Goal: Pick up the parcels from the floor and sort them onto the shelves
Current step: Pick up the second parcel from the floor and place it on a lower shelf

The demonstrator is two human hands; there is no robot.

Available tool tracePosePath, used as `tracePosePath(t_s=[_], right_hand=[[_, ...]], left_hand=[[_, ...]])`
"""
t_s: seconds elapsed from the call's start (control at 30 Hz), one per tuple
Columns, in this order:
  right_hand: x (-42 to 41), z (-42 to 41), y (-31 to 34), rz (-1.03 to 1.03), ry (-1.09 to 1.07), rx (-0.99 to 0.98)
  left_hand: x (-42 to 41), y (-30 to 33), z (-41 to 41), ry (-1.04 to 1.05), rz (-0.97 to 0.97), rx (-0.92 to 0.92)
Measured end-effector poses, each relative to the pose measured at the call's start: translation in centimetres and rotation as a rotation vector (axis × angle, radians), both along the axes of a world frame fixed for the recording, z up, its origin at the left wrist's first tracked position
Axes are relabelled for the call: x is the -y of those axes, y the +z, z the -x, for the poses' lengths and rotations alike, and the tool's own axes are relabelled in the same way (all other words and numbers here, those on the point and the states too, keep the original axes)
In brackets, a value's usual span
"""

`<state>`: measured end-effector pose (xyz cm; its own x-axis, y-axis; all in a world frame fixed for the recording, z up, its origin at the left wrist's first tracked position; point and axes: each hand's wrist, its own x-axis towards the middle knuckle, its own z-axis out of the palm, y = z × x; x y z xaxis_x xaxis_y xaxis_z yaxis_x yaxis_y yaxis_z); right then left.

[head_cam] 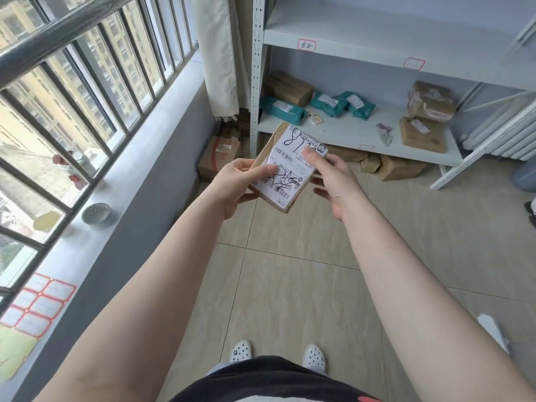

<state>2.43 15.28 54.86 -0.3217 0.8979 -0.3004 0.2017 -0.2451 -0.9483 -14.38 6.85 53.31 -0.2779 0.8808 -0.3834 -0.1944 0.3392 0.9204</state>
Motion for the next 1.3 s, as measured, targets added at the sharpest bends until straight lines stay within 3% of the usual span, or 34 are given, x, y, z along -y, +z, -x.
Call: tracePosePath(t_s=[0.13,0.27,0.37,0.53,0.7,0.83,1.0,1.3], right_hand=[[-1.5,-0.8,1.3,-0.220,0.178,0.225],[-2.1,-0.7,2.1,-0.171,0.446,0.336],[-2.0,-0.5,1.3,-0.155,0.392,0.298],[-1.1,0.1,0.1,-0.060,0.095,0.105],[0.1,1.3,-0.5,0.142,-0.088,-0.149],[1.1,1.9,-1.2,0.205,-0.025,-0.210],[0.5,1.4,-1.4,0.118,0.053,-0.076],[-1.3,1.8,-1.6,0.046,0.028,-0.098]], left_hand=[[0.1,0.7,1.3,-0.058,-0.003,-0.079],[0.2,1.8,1.9,-0.199,0.013,-0.246],[0.0,1.8,2.3,-0.173,-0.012,-0.261],[-0.7,0.2,1.1,0.146,-0.018,-0.353],[-0.4,-1.6,-1.1,0.135,0.100,-0.089],[-0.8,-1.6,-1.9,0.125,-0.062,0.071],[-0.9,-0.8,-0.1,0.058,-0.118,0.006],[-3.6,-0.5,1.1,0.109,-0.119,0.057]])
